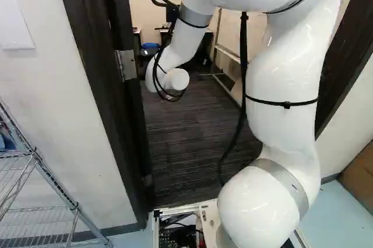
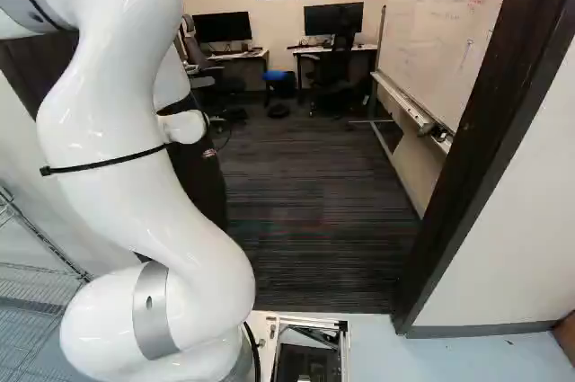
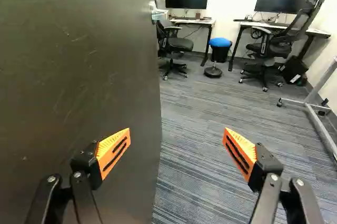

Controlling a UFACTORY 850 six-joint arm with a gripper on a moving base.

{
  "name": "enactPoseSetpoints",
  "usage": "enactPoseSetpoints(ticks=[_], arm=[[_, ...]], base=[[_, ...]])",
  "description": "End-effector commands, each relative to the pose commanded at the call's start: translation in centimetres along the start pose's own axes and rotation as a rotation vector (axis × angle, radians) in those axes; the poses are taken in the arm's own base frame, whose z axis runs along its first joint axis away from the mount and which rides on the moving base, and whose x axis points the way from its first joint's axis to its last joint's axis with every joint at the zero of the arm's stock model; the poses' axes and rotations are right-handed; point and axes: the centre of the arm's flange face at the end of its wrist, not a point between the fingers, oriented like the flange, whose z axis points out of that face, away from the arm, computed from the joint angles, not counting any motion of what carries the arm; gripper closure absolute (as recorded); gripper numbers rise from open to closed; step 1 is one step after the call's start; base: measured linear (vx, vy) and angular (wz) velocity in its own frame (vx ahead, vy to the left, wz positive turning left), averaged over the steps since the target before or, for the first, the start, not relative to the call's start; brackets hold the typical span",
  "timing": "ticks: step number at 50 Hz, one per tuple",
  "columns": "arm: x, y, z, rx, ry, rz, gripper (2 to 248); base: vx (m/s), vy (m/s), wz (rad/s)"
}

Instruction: Open the door and move inside

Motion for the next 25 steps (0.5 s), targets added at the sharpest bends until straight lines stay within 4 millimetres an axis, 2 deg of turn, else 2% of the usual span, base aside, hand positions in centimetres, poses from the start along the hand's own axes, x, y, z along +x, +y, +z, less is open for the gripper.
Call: enactPoseSetpoints(ticks=[25], arm=[[-0.4,2.6,-1.5,-0.048,-0.006,0.015,3]], base=[[0.0,0.0,0.0]])
